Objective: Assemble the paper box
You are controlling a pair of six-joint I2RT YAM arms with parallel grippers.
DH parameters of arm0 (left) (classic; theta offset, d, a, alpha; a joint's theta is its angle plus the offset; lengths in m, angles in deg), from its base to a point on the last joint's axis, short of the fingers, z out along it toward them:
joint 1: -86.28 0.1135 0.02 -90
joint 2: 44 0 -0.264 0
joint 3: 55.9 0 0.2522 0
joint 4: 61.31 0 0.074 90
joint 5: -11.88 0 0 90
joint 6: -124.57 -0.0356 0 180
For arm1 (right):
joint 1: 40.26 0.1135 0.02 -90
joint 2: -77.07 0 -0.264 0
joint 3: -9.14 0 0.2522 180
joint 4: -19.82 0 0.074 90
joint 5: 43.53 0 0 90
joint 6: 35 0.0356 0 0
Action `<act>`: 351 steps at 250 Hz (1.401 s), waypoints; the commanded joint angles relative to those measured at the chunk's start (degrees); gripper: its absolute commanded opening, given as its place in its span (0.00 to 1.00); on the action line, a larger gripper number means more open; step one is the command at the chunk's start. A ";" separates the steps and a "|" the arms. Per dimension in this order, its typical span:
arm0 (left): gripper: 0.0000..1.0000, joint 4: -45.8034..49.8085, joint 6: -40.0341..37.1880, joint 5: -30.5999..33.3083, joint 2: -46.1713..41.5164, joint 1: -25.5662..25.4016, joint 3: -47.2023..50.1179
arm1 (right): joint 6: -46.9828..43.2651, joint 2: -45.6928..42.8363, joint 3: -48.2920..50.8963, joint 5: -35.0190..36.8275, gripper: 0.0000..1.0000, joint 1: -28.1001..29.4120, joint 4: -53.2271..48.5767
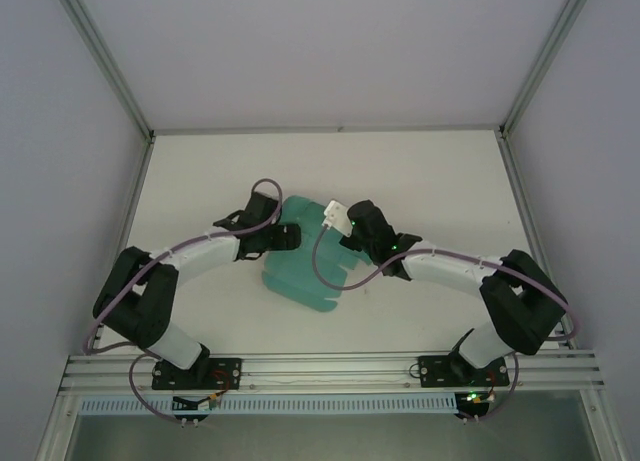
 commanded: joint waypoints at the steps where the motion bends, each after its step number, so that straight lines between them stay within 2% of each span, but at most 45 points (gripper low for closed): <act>1: 0.98 0.73 -0.12 6.25 2.03 -1.22 -1.29 | 0.79 -1.49 -1.36 -1.62 0.00 0.17 -0.25; 41: 1.00 -0.80 0.22 1.32 -0.79 -1.32 -0.91 | -2.00 -0.23 -2.26 0.22 0.00 0.15 -1.06; 85: 1.00 -0.72 -0.15 -1.73 -9.14 -1.19 0.50 | -11.57 3.43 -5.25 7.94 0.00 0.15 0.10; 120: 1.00 -0.13 0.17 -1.81 -16.38 -0.06 2.13 | -21.20 7.74 -7.18 13.80 0.00 0.16 6.63; 141: 1.00 2.53 0.97 0.42 -18.91 1.32 1.72 | -26.35 9.42 -7.38 15.68 0.00 0.24 12.04; 180: 1.00 3.24 3.45 1.62 -21.05 6.45 2.22 | -36.17 12.48 -6.74 18.46 0.00 0.55 22.90; 193: 1.00 3.32 4.87 1.19 -20.58 8.61 2.10 | -39.69 14.17 -6.14 19.38 0.00 0.86 26.47; 212: 1.00 2.93 7.09 0.83 -19.26 11.62 1.68 | -45.58 17.22 -4.79 20.76 0.00 1.14 36.93; 248: 1.00 0.16 9.91 -3.20 -13.96 17.81 0.64 | -53.90 22.70 -2.87 21.94 0.00 1.75 51.76; 310: 1.00 -2.22 7.09 -3.05 -2.44 19.39 -5.44 | -46.20 24.73 0.32 19.96 0.00 1.90 47.83; 351: 0.99 -7.06 3.84 -9.33 5.22 19.33 -8.74 | -43.60 26.30 1.03 19.27 0.00 1.94 47.14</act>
